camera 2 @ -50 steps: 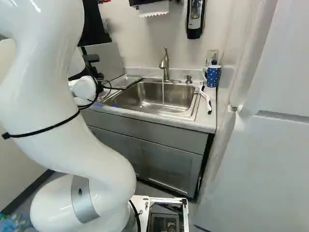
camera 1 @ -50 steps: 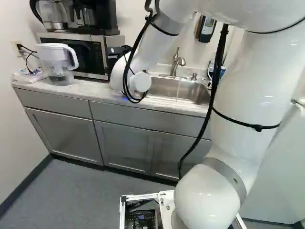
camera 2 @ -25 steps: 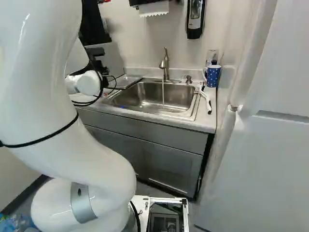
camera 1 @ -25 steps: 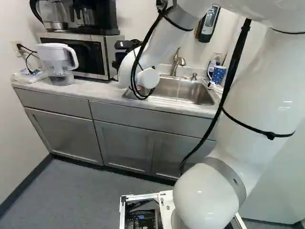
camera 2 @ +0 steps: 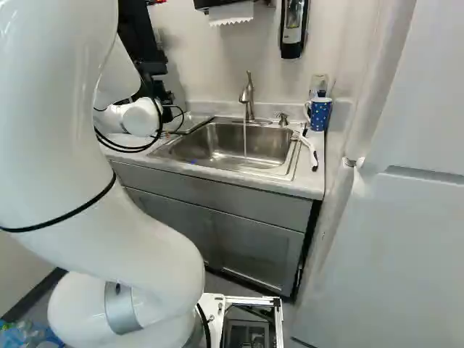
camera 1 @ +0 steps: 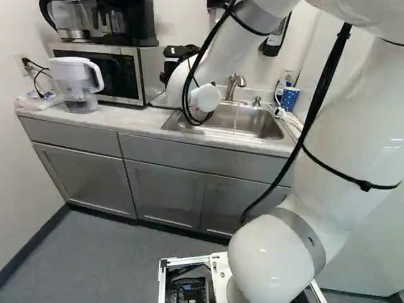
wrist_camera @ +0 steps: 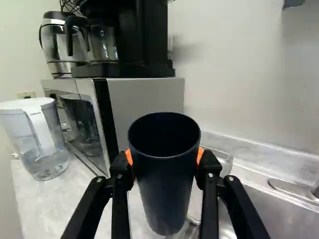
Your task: Rinse the cup and place it in the tray
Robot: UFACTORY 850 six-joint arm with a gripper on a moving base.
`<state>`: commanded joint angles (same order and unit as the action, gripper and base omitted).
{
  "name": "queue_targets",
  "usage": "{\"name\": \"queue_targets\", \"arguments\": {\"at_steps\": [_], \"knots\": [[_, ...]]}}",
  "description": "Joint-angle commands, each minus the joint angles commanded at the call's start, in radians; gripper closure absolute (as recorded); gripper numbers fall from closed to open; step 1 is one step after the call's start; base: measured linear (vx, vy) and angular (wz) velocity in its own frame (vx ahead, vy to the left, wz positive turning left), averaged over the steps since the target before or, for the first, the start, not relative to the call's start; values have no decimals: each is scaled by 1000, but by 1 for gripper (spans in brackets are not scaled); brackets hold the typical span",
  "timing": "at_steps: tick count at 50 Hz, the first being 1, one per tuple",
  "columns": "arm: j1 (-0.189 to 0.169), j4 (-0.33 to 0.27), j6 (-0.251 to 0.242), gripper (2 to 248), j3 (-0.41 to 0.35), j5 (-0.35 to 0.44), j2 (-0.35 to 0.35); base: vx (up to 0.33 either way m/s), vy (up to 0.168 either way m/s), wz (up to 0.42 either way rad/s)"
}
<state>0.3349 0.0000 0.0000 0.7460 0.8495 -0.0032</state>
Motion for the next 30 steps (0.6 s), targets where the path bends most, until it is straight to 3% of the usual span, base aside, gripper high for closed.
{"name": "queue_targets", "arguments": {"at_steps": [30], "knots": [[-93, 0, 0, 124, -6, 0, 6, 0, 0, 0]]}}
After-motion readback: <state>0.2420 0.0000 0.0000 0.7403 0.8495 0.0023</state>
